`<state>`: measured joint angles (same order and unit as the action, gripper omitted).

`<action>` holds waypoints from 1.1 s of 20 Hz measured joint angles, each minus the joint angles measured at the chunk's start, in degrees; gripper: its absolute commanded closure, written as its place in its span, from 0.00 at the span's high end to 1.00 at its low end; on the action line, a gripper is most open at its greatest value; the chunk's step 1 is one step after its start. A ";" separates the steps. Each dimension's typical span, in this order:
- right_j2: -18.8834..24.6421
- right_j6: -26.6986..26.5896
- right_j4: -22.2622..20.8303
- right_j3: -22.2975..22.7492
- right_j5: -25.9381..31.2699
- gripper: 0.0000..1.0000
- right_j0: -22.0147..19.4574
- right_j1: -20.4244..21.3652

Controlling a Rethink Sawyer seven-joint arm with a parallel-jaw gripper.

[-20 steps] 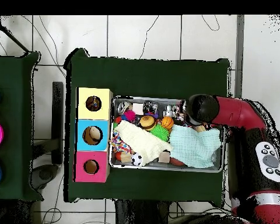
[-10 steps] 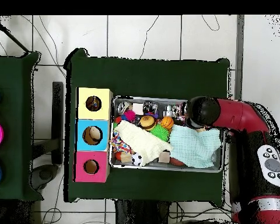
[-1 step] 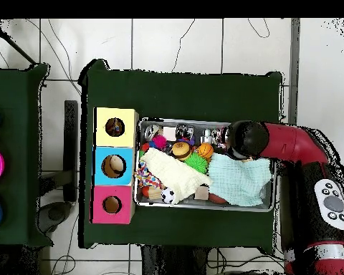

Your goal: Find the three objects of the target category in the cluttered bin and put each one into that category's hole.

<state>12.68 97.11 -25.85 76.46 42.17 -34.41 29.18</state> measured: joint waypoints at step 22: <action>-1.85 0.00 0.01 3.18 -5.53 1.00 0.00 -1.33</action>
<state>10.82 97.11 -25.84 79.64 36.64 -34.41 27.85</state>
